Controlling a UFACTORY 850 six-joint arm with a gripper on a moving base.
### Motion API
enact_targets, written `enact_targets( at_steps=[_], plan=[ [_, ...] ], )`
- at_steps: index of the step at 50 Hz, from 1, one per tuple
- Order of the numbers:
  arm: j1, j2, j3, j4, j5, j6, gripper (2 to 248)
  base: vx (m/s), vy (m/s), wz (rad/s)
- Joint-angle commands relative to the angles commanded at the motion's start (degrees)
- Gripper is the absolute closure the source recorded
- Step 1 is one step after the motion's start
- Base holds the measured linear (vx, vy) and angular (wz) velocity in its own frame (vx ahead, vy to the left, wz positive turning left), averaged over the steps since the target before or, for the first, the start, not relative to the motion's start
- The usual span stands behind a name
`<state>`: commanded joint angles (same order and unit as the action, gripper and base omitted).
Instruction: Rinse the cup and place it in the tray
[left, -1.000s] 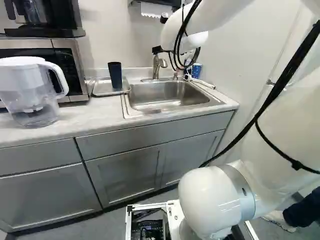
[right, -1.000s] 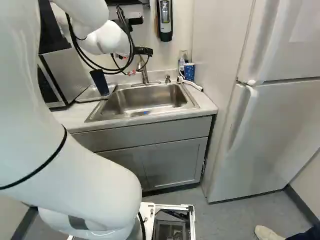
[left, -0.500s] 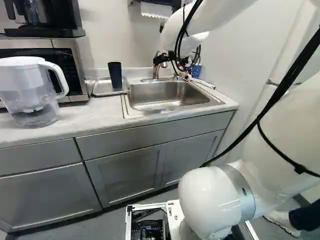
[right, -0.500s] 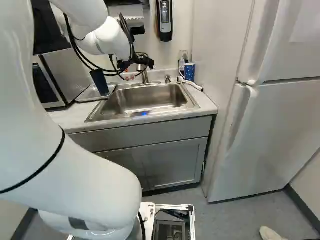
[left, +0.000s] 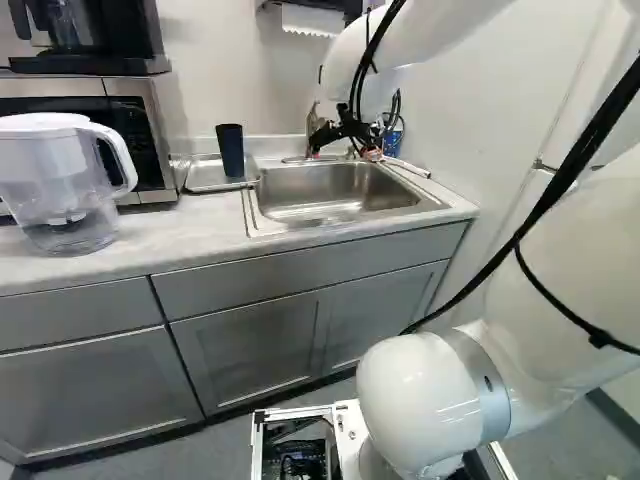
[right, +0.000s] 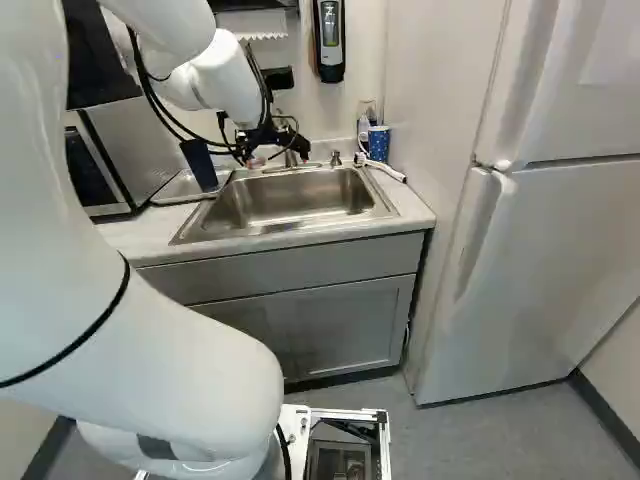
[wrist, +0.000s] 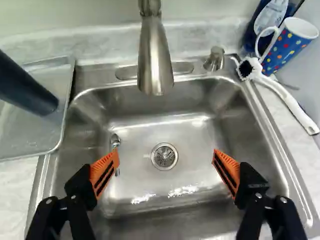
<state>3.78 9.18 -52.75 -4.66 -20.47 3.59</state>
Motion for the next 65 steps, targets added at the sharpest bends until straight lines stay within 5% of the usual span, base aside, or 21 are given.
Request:
enact_targets(
  at_steps=[11, 65],
  plan=[
    [0.00, 0.00, 0.00, 0.00, -6.12, 0.00, 3, 0.000, 0.000, 0.000],
    [0.00, 0.00, 0.00, 0.00, -6.12, 0.00, 3, 0.000, 0.000, 0.000]
  ],
)
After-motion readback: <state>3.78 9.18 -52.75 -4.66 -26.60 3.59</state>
